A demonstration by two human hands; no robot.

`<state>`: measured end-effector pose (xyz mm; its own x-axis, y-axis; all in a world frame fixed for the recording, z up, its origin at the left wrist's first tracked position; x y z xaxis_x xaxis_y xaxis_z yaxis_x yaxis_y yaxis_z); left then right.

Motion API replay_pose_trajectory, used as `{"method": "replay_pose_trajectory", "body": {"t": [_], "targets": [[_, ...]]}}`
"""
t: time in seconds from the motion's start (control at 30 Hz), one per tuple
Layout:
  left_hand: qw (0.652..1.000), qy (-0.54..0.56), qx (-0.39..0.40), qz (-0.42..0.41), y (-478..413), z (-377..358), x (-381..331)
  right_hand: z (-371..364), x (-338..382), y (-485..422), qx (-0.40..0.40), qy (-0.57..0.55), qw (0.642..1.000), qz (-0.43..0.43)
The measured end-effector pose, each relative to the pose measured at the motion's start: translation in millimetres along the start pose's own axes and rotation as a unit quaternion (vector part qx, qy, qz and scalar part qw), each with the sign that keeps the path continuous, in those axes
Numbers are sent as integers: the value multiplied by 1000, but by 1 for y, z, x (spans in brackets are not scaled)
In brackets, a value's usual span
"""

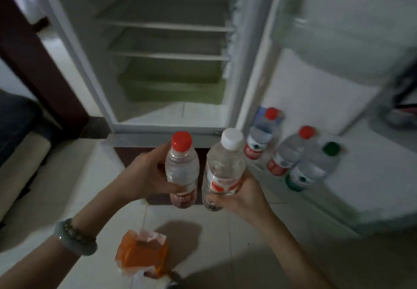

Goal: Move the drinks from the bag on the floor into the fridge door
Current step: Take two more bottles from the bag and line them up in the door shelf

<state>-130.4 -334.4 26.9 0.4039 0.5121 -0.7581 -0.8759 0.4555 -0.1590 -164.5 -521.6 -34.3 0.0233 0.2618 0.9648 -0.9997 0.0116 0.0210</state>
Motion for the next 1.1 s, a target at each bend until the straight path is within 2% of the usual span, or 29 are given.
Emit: {"method": "replay_pose_trajectory", "body": {"t": [0.17, 0.37, 0.5, 0.63, 0.8, 0.97, 1.1], "targets": [[996, 13, 41, -79, -32, -38, -80, 89, 20, 48, -106, -20, 994, 2], [986, 48, 60, -149, -67, -101, -156, 185, 11, 113, -223, -27, 974, -10], [973, 91, 116, -175, -78, -156, -198, 232, 9, 140, -288, -13, 958, 9], [972, 80, 122, -183, -100, -205, -207, 270, -26, 146, -368, -9, 929, -47], [984, 40, 96, -142, -118, -254, -204, 287, -45, 150, -462, -7, 884, -67], [988, 6, 103, -113, -135, -282, -191, 289, -50, 134, -487, 29, 871, -61], [990, -15, 92, -102, -143, -295, -174, 287, -78, 121, -512, 27, 854, -93]]}}
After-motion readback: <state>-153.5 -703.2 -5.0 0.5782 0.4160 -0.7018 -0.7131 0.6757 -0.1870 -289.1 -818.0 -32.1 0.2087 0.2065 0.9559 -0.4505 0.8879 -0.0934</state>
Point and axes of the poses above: each hand's wrist, its own y-axis away from the middle knuckle, its own z-axis out of the back of the hand, x = y × z, the point moved 9 cm from there along -y, towards the middle knuckle, and after that the axes turned 5 degrees about -x, right-handed, at the moved point
